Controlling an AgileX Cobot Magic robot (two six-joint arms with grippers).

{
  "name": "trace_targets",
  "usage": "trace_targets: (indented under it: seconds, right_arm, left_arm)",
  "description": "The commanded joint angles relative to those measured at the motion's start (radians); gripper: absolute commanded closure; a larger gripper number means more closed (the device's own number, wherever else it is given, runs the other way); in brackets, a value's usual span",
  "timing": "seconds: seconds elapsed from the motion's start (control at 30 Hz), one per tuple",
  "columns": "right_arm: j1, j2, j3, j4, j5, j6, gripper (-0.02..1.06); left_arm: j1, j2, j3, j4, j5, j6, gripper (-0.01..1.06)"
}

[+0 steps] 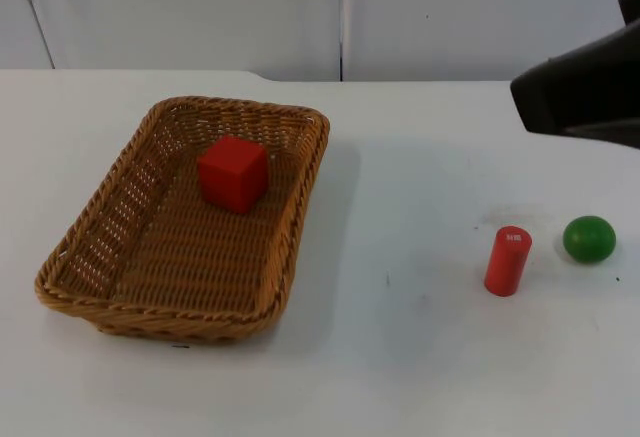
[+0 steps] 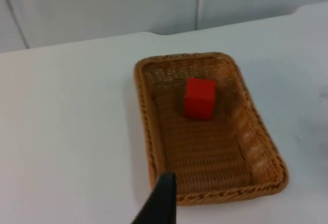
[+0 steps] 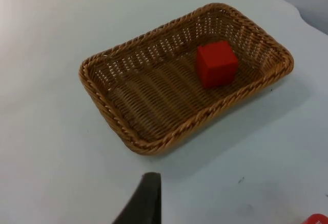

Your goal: Pick up the basket with the left hand and place the object to the left of the red cylinder into the basket with the right hand.

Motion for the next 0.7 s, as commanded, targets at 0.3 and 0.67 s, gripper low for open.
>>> trace_targets:
  seconds: [0.3,0.67]
  right_arm:
    - [-0.004,-0.005,0.003,0.002,-0.017,0.001,0.14]
    - [-0.004,-0.12,0.003,0.043,-0.025,-0.041,0.14]
  left_arm:
    - [-0.004,-0.234,0.004,0.234,0.127,-0.22,0.21]
    - [-0.004,-0.267,0.054,0.341,0.2,-0.309,0.21]
